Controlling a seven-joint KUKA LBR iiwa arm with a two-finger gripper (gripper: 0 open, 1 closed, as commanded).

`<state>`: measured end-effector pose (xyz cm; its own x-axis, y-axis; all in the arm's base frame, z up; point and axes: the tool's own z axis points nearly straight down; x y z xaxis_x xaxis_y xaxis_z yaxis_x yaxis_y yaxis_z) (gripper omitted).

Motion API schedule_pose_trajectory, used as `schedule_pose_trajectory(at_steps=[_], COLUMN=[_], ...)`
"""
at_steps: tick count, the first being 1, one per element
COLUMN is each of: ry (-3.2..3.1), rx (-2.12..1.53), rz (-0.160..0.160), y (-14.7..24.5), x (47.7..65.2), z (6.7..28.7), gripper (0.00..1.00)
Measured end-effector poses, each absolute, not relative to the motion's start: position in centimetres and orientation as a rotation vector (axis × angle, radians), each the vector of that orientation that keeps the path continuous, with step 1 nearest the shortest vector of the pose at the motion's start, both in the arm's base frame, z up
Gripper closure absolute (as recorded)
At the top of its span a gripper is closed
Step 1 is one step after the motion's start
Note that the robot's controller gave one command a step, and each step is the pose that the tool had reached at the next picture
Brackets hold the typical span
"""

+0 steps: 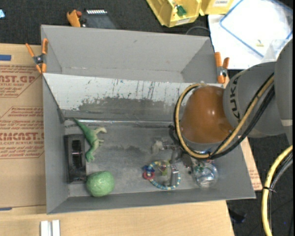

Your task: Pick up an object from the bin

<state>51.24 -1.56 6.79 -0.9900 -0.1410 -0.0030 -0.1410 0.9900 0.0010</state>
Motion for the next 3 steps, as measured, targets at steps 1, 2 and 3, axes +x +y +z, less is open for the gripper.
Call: schedule_pose_trajectory(at_steps=[1, 2, 3], ry=[3.108, 3.123, 3.071], rx=[-0.43, -0.279, -0.603], rz=[0.001, 0.006, 0.003], y=[-0.8, -1.1, 2.0], x=[53.3, 52.2, 56.1], z=[7.0, 7.0, 7.1], gripper=[0.0, 0.0, 1.0])
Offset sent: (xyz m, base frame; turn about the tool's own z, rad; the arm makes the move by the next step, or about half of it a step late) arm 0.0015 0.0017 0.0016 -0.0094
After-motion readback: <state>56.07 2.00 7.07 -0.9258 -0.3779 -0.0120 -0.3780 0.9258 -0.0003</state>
